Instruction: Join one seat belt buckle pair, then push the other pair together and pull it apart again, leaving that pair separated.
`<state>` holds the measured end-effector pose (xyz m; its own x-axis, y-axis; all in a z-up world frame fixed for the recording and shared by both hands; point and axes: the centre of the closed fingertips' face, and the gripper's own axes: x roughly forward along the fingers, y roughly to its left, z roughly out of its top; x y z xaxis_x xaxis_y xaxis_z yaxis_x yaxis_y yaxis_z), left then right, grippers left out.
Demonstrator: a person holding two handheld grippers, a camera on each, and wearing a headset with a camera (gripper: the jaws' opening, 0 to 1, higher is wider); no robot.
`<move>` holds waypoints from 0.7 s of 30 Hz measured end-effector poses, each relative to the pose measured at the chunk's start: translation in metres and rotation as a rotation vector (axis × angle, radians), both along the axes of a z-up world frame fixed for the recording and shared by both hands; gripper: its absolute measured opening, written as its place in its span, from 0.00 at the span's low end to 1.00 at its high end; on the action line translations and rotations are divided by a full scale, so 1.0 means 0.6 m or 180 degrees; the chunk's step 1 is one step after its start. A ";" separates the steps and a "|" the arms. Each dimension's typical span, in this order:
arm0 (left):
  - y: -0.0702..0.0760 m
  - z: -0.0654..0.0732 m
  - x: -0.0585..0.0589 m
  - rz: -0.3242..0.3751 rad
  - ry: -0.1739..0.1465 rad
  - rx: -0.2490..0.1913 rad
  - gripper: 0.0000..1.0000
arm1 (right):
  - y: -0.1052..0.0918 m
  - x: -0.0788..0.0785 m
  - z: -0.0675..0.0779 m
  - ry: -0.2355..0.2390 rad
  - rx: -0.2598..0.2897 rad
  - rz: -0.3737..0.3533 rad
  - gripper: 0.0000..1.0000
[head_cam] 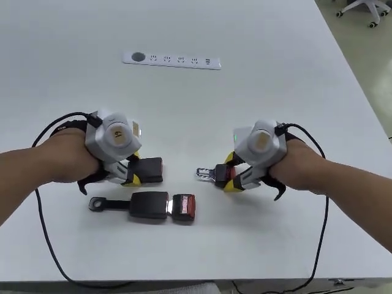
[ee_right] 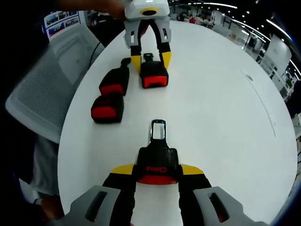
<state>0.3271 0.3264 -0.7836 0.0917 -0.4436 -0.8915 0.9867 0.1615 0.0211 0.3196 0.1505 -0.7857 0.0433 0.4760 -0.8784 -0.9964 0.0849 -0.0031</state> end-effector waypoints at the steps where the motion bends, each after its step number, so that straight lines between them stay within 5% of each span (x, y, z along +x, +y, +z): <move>1: 0.000 0.000 0.000 0.0002 0.0002 -0.0001 0.33 | 0.003 0.002 0.000 -0.0012 -0.0006 0.0002 0.32; 21: -0.008 0.002 -0.007 -0.0213 -0.0025 0.0059 0.33 | 0.104 -0.007 0.007 -0.0044 0.0080 0.0092 0.32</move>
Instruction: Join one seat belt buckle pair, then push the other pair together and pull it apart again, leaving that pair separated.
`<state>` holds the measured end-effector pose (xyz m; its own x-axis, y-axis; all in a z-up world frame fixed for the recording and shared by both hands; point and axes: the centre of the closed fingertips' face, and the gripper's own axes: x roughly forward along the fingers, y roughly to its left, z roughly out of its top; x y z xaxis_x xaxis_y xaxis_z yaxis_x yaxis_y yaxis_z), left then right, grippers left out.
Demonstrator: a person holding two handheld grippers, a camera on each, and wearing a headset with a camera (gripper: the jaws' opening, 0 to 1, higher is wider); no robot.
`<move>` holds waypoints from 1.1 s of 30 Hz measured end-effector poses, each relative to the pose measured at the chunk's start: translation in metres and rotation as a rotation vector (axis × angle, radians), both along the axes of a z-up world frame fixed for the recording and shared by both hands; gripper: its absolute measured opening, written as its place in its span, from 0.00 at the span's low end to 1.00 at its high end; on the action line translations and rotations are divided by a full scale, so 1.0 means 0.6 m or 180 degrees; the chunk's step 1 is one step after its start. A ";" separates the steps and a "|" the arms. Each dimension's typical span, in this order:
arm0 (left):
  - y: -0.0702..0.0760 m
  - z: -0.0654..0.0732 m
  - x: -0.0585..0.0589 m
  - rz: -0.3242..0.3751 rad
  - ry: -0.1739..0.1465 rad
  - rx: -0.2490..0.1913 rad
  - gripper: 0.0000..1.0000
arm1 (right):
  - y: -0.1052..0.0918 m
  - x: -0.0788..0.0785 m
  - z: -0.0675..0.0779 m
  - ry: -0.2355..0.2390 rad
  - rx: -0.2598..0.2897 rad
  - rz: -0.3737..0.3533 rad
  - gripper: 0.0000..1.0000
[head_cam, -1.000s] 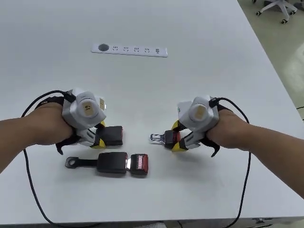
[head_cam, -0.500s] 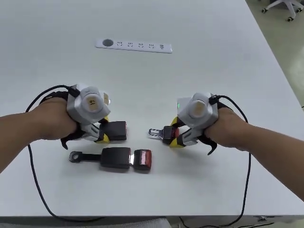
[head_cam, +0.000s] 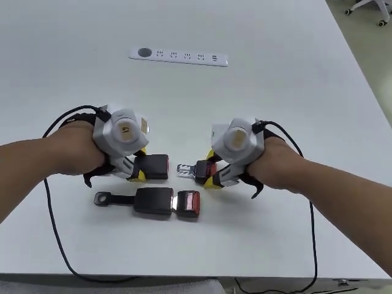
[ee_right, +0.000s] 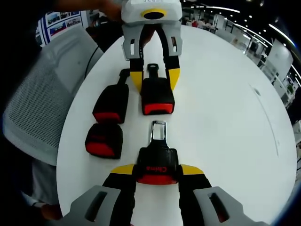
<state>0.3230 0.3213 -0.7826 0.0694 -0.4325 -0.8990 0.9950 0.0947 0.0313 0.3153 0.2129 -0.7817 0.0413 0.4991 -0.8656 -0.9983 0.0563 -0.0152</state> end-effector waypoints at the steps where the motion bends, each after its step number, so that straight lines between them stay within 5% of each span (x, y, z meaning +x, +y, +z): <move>1: 0.000 -0.001 0.001 0.0001 0.0004 0.0005 0.33 | 0.003 0.000 0.000 0.0012 0.0006 -0.0006 0.32; 17: -0.001 0.003 -0.002 -0.0033 0.0012 0.0015 0.33 | 0.047 0.001 0.006 -0.0018 0.0037 0.0114 0.31; 33: -0.003 0.003 -0.004 -0.0154 0.0037 0.0046 0.32 | 0.052 0.004 0.006 0.0038 0.0085 0.0149 0.30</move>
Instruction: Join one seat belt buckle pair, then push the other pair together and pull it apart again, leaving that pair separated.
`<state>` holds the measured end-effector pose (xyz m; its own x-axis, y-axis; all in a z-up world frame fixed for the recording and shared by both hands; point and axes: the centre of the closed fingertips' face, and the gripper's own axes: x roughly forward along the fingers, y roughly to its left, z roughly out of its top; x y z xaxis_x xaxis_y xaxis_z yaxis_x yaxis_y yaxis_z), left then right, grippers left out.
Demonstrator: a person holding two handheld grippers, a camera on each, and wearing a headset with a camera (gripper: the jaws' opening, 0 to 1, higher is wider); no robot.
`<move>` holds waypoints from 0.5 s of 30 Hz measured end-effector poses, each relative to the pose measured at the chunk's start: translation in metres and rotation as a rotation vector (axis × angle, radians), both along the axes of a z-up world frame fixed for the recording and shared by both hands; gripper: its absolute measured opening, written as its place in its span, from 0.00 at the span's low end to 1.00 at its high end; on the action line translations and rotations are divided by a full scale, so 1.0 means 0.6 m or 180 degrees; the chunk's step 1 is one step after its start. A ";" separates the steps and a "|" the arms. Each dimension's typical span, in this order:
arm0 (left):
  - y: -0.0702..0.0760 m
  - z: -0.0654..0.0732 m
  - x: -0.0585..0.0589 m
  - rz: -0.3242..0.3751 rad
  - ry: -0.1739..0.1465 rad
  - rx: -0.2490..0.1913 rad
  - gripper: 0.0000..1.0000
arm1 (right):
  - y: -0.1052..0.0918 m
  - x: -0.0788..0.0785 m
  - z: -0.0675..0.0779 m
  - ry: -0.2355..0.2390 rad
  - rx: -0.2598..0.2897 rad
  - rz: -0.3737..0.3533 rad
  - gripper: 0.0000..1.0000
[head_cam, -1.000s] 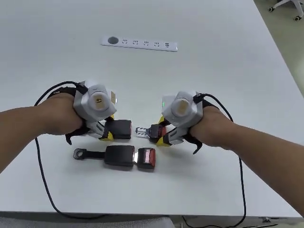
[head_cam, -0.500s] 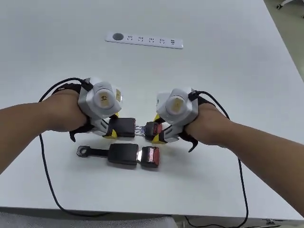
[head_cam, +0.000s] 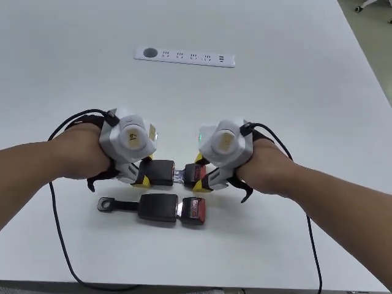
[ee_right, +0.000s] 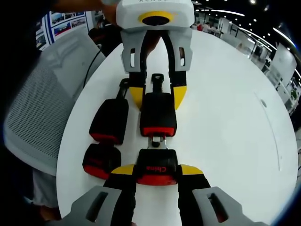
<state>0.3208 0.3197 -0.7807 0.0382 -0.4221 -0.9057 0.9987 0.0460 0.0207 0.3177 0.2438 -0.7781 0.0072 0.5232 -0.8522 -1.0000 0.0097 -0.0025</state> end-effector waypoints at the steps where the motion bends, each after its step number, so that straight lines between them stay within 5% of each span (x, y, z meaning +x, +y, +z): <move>1: -0.001 0.000 0.000 -0.0010 0.0003 -0.0005 0.32 | 0.001 -0.001 0.001 -0.0002 -0.0003 -0.0004 0.30; 15: -0.008 0.009 -0.007 -0.0018 0.0008 -0.0047 0.31 | 0.009 0.003 -0.002 -0.0003 -0.0012 -0.0016 0.29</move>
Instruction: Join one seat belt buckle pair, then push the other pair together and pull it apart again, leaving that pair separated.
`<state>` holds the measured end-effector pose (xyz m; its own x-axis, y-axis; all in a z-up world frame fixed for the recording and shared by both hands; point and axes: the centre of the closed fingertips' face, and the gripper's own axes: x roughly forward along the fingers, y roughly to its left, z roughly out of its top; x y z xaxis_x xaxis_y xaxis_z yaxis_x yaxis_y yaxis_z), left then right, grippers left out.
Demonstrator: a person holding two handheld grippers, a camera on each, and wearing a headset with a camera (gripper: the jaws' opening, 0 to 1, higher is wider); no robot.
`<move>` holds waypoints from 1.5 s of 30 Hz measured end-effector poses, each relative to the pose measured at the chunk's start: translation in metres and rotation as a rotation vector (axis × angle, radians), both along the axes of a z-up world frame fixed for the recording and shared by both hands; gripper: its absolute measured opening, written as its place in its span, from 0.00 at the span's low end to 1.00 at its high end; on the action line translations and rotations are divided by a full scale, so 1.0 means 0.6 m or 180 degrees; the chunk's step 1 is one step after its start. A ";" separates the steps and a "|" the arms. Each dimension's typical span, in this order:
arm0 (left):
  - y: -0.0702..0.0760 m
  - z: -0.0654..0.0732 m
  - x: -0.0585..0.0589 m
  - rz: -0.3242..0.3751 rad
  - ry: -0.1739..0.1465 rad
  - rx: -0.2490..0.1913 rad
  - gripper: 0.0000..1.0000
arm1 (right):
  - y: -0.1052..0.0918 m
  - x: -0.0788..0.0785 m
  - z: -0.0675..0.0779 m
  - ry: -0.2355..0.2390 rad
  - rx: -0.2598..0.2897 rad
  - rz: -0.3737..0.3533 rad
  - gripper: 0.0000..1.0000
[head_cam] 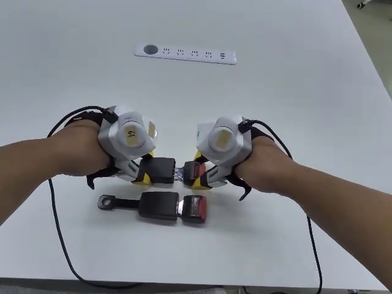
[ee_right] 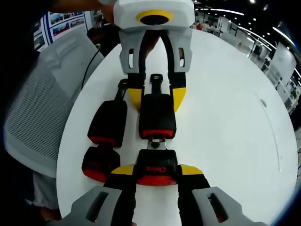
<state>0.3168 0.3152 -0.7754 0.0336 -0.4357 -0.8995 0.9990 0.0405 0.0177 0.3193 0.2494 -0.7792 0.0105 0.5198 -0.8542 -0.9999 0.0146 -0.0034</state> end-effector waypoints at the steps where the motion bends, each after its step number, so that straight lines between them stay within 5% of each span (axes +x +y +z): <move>1: 0.000 0.001 0.000 0.0000 -0.0001 0.0001 0.31 | 0.006 0.000 0.001 0.0006 0.0022 -0.0005 0.29; 45: 0.008 -0.012 0.007 0.0081 0.0003 0.0017 0.32 | -0.011 -0.002 -0.006 -0.0036 -0.0090 -0.0005 0.31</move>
